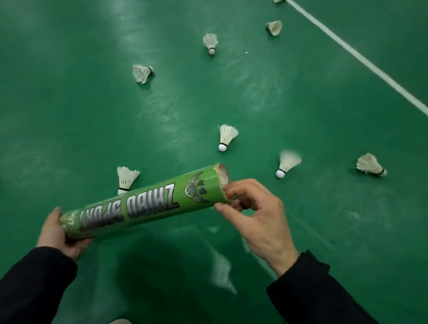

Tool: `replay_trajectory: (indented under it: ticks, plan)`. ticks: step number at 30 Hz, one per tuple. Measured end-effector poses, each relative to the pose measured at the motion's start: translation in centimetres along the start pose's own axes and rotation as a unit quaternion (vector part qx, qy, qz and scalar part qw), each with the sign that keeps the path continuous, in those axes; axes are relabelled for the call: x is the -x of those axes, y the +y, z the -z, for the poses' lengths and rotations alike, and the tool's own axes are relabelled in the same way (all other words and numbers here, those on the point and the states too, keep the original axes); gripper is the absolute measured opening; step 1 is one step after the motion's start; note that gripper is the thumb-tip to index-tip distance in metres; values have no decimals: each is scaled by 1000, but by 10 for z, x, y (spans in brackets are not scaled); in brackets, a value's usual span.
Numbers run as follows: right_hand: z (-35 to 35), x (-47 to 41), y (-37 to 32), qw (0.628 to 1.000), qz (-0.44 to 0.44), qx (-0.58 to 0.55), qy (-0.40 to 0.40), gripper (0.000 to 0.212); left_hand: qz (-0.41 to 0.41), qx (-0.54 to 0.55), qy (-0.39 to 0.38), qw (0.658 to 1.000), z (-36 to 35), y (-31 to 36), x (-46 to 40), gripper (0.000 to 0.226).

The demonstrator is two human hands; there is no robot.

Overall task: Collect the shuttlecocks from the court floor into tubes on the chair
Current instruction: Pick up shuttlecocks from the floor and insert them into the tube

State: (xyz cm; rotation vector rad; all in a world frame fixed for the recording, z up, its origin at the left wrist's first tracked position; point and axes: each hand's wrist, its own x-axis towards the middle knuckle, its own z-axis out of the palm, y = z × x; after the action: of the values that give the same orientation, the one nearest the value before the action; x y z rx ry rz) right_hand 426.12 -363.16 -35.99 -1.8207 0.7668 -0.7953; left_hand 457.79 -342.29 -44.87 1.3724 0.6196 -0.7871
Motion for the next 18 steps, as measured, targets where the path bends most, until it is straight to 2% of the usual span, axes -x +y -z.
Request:
replay_trajectory:
  ticks: [5,9,11,13,16,18]
  plan:
    - [1,1,-3,1000,17,-18,-13,15,13,27,4,1000,10,-2,-1,39]
    - [2,2,2,998,27,-13,-55,7,6,31,8,999,12,-1,-8,58]
    - [1,3,7,996,22,9,-82,15,-4,37,13,999,11,0,-9,64]
    - [1,2,13,995,-1,4,-100,26,-9,40,16,999,13,1,-8,60]
    - [2,-1,22,987,-27,3,-157,38,-13,46,20,999,12,2,-2,37]
    - [-3,-1,24,980,-63,-11,-189,45,-17,45,24,999,11,1,1,33]
